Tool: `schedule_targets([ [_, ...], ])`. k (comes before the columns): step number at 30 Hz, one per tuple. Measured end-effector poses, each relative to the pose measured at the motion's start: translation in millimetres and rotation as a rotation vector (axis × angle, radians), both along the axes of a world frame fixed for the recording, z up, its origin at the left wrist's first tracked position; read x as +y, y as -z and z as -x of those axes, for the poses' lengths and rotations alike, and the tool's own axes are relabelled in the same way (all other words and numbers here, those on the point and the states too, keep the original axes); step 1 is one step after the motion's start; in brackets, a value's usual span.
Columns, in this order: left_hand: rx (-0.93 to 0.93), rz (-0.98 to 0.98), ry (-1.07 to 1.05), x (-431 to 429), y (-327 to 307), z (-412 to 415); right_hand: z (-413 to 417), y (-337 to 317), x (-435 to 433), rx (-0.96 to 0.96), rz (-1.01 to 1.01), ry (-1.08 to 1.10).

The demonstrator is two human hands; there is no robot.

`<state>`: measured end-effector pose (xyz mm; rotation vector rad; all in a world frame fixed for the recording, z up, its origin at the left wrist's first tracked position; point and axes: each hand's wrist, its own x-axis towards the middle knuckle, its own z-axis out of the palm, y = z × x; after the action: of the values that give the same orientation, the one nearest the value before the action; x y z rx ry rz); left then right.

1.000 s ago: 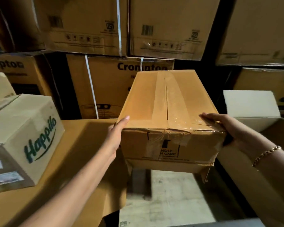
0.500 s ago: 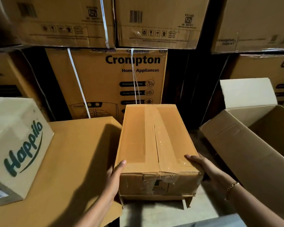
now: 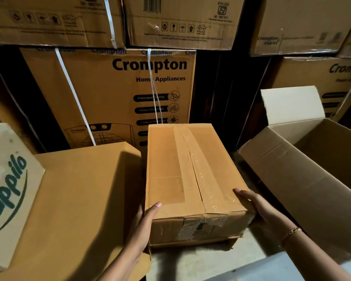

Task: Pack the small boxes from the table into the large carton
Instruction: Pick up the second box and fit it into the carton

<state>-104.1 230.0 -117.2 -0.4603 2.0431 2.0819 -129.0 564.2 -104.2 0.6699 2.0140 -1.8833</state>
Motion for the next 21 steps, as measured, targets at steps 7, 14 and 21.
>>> schedule_targets([
  [7, 0.177, 0.26, 0.169, 61.4, -46.2, 4.1, -6.9, 5.6, 66.0, -0.022, 0.083, 0.123],
  [14, 0.495, 0.644, 0.238, 172.9, -109.2, 9.1, -14.3, 25.0, 121.1, -0.055, 0.39, 0.233],
  [21, 0.516, 1.199, 0.324, 236.5, -132.9, 6.9, -8.3, 100.1, 94.5, -0.308, 0.547, 0.172],
])
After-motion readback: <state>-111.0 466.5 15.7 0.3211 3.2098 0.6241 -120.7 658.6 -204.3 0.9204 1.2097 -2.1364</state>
